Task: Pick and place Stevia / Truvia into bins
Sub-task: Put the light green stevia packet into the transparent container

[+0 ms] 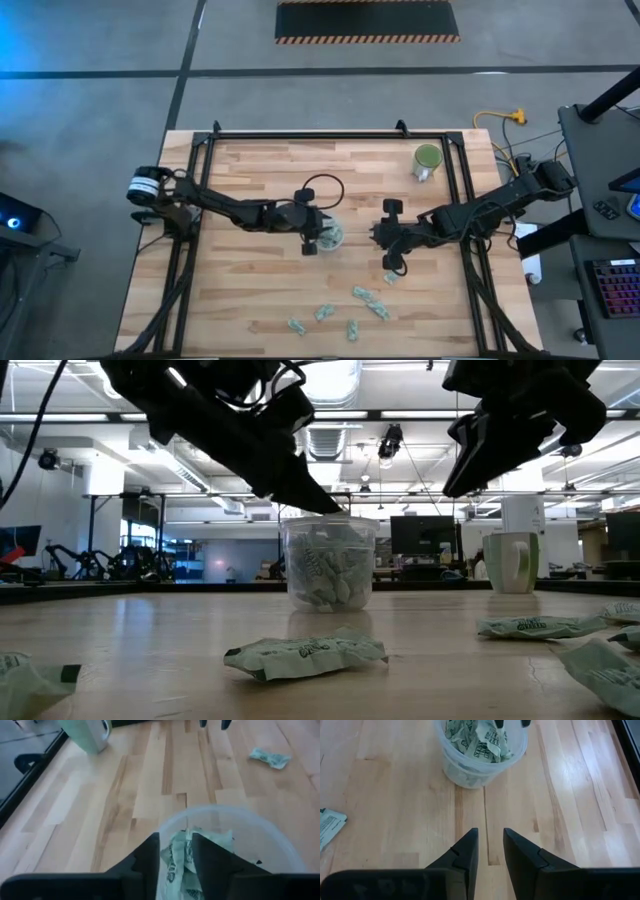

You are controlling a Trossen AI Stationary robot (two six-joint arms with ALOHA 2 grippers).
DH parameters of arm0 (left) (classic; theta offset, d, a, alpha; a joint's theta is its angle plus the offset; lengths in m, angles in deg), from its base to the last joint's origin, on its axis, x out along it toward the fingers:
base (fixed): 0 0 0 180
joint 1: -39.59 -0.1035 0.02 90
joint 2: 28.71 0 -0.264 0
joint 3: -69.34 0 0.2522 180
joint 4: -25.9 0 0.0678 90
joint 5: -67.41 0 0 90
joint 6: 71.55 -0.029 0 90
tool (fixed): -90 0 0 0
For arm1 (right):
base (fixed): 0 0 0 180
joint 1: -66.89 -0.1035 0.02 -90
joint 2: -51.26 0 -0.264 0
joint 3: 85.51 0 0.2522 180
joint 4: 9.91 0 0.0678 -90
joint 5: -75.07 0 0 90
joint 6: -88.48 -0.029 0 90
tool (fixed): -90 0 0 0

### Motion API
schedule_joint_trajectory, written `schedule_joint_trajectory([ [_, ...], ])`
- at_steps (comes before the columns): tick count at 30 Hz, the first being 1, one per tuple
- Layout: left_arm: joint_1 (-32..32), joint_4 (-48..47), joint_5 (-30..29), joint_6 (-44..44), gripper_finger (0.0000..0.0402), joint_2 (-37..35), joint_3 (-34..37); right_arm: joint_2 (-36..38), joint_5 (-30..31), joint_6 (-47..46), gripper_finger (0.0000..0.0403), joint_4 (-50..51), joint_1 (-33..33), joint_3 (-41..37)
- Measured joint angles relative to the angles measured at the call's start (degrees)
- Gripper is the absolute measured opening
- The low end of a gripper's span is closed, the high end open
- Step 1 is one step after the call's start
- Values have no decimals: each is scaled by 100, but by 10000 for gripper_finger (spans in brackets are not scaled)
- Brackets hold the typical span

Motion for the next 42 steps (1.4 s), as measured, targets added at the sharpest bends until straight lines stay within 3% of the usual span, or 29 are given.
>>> schedule_joint_trajectory([
  [6, 0, -193, -7, 88, 151, -70, -56, 0, -193, -172, 77, 62, -11, -34],
  [11, 0, -701, -14, 97, 168, -371, -58, 2, -1795, -790, 72, 326, -33, -143],
  [14, 14, -1093, -16, 117, 169, -671, -57, 2, -2216, -1264, 74, 304, -118, -309],
  [21, 137, -1718, -17, 348, 169, -1380, 26, -2, -2243, -1922, 85, 159, -522, -680],
  [28, 277, -2108, -82, 562, 169, -1882, 155, -307, -2237, -1784, 87, -1172, -908, -1135],
  [42, 326, -2000, -123, 578, 169, -2069, 329, -1133, -2058, -1696, 72, -1213, -1080, -1116],
])
